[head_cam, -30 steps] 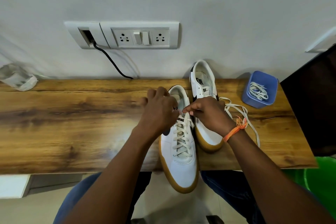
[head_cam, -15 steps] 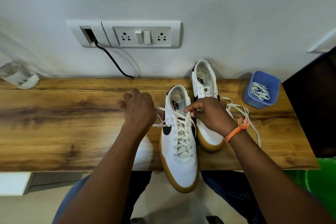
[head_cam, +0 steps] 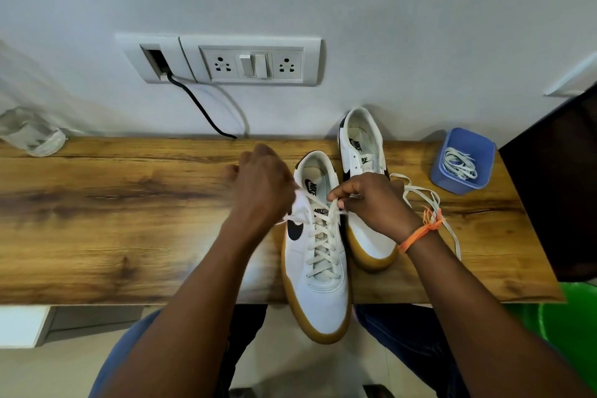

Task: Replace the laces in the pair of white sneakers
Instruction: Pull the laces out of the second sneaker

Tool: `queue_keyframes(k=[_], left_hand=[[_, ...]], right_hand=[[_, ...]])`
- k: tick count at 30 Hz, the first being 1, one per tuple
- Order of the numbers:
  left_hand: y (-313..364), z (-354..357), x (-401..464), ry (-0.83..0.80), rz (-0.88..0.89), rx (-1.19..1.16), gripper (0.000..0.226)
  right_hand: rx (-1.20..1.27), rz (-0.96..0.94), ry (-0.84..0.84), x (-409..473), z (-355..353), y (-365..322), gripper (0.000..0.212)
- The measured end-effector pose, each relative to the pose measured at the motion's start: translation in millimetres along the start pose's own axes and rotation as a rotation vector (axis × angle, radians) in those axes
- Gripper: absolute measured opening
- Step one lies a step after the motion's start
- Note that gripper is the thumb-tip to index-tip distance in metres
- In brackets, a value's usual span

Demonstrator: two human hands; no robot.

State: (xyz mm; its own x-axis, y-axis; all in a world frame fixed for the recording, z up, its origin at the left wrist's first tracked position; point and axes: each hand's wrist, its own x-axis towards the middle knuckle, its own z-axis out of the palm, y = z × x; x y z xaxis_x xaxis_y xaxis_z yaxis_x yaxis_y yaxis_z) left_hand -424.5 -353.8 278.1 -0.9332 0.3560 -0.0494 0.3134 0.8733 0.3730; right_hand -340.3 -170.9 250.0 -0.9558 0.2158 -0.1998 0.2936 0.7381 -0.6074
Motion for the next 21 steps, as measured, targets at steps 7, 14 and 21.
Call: queue_keyframes(k=[7, 14, 21], left_hand=[[-21, -3, 6, 0.007, -0.206, 0.059, 0.012], [-17, -1, 2, -0.051, -0.172, -0.018, 0.031], [-5, 13, 3, -0.322, 0.35, -0.124, 0.029]], right_hand=[[-0.016, -0.003, -0.023, 0, -2, 0, 0.029], [-0.075, -0.056, -0.015, -5, 0, -16, 0.027], [-0.221, -0.048, -0.001, -11, 21, -34, 0.015]])
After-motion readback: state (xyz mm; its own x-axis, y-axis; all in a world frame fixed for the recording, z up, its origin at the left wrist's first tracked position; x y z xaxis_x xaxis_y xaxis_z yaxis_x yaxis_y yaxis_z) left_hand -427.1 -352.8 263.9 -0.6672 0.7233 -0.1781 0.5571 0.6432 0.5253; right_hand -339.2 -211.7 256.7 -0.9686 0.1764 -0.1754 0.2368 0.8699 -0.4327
